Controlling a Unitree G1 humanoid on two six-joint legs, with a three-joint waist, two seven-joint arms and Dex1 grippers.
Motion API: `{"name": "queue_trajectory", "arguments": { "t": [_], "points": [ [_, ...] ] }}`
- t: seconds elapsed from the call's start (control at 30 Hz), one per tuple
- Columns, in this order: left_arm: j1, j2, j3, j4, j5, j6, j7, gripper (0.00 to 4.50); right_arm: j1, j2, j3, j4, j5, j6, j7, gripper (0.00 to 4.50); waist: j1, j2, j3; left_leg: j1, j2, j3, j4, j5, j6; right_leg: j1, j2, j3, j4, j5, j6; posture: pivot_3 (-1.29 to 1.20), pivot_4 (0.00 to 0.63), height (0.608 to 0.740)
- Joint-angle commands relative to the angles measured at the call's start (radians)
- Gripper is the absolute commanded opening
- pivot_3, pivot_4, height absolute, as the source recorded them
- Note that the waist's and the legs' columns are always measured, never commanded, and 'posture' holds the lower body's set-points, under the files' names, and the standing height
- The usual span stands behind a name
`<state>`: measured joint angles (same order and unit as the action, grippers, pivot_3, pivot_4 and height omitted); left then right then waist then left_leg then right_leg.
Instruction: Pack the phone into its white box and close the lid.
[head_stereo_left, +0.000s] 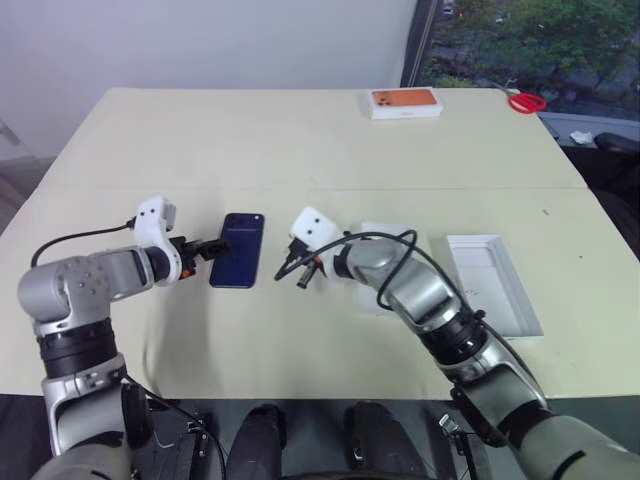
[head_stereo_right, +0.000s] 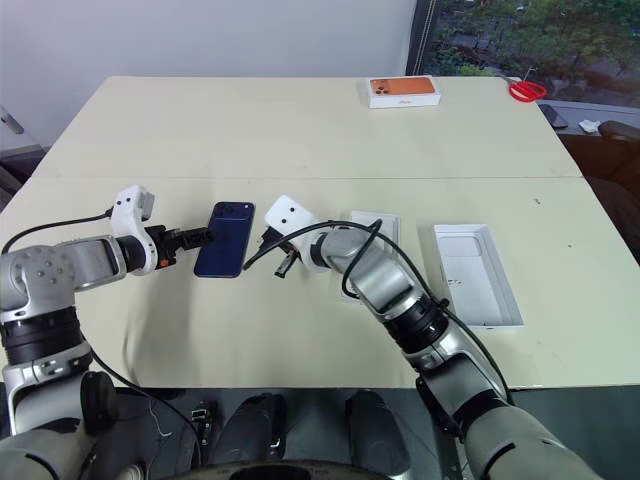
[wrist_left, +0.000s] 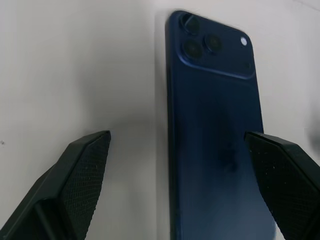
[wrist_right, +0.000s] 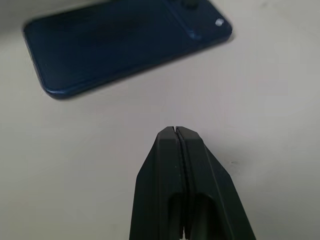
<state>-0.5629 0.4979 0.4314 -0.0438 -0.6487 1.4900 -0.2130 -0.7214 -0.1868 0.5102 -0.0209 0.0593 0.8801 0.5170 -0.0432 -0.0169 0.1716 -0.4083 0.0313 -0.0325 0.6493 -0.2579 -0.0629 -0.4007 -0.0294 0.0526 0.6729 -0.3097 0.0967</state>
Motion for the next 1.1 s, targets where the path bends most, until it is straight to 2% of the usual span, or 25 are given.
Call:
{"name": "queue_trajectory", "arguments": {
  "t": [0.03, 0.43, 0.87, 1.1],
  "points": [
    [-0.011, -0.012, -0.027, 0.032, 0.000, 0.084, -0.018, 4.50, -0.034, 0.041, 0.041, 0.026, -0.029, -0.059, 0.009, 0.04, 0.000, 0.000, 0.000, 0.000, 0.000, 0.000, 0.000, 0.000, 0.000, 0.000, 0.000, 0.000, 0.000, 0.000, 0.000, 0.00, 0.150, 0.740],
    [-0.008, -0.119, 0.010, 0.031, -0.104, 0.124, -0.015, 4.50, -0.061, 0.146, 0.041, 0.173, -0.076, -0.166, 0.010, 0.04, 0.013, 0.001, -0.001, 0.001, -0.001, 0.000, 0.000, 0.000, -0.001, 0.001, -0.002, 0.000, 0.000, 0.000, 0.000, 0.00, 0.150, 0.740],
    [-0.033, -0.169, 0.111, 0.086, -0.265, 0.124, 0.097, 4.50, -0.042, 0.124, 0.010, 0.162, -0.097, -0.183, 0.025, 0.04, 0.027, 0.000, -0.001, 0.001, -0.001, -0.001, 0.000, 0.000, -0.001, 0.001, -0.004, 0.000, 0.000, 0.000, 0.000, 0.00, 0.150, 0.740],
    [-0.035, -0.167, 0.114, 0.109, -0.303, 0.124, 0.163, 4.50, -0.037, 0.117, 0.005, 0.157, -0.114, -0.199, 0.020, 0.04, 0.026, 0.000, -0.001, 0.001, -0.001, -0.001, 0.000, 0.000, -0.001, 0.001, -0.004, 0.000, 0.000, 0.000, 0.000, 0.00, 0.150, 0.740]
  ]
}}
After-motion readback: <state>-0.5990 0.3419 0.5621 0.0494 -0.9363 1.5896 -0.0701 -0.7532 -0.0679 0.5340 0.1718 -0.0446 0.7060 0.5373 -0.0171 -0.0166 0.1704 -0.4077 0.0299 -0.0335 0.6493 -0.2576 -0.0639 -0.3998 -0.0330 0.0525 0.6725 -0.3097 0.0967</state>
